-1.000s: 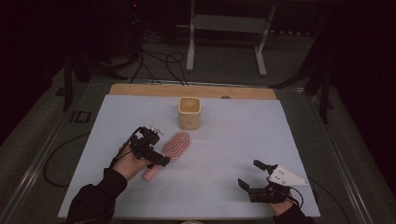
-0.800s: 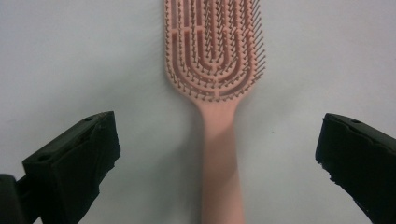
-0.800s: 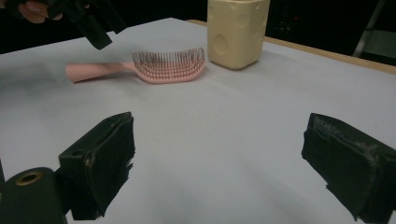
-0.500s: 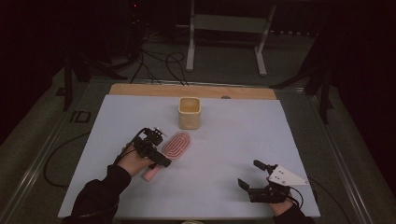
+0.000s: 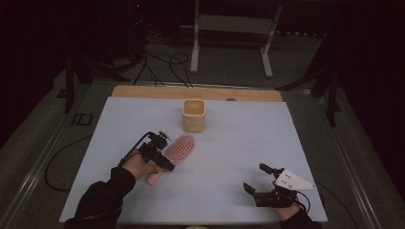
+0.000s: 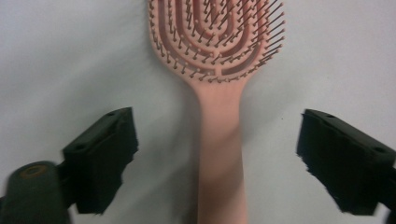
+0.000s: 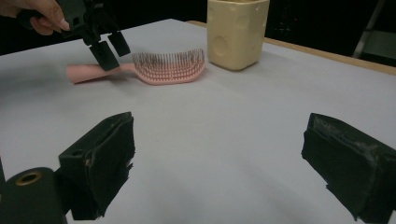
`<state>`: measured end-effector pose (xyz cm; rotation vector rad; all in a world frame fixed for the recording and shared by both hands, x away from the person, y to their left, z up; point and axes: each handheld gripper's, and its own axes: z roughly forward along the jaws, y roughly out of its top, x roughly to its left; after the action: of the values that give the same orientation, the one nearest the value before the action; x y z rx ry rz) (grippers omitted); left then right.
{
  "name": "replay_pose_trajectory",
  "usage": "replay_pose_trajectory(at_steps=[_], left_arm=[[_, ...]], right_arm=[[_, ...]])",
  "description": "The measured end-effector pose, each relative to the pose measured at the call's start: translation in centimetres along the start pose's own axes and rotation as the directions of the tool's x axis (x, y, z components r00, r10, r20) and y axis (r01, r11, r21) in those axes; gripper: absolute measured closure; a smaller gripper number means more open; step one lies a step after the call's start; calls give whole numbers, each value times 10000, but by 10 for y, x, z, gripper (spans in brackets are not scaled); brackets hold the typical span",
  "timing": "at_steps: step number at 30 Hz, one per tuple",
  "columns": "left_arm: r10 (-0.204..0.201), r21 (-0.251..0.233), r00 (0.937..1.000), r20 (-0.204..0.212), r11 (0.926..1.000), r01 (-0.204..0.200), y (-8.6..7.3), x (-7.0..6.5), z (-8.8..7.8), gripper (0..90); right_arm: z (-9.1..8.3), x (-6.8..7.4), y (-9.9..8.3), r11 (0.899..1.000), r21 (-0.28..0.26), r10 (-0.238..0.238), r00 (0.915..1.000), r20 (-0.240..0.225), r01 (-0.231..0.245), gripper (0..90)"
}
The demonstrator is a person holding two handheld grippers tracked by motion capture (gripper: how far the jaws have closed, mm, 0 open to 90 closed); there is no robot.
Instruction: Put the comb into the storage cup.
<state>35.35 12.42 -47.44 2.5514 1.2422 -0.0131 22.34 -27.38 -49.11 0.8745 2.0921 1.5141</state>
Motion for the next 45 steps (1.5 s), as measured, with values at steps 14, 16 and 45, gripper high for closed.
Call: replay_pose_trajectory(at_steps=[14,16,45], left_arm=[[-63,321,10000,-64,9995,65,3,1,6,442],[-52,333,9999,-98,9994,55,3,0,7,467],[-265,486,9995,153,9985,257,9,1,17,703]], right_arm=[[0,0,0,10000,5,-34,10000,-9,34,91],[0,0,0,10000,2,-10,10000,2,10,91],[0,0,0,10000,19,36,10000,-3,-36,91]])
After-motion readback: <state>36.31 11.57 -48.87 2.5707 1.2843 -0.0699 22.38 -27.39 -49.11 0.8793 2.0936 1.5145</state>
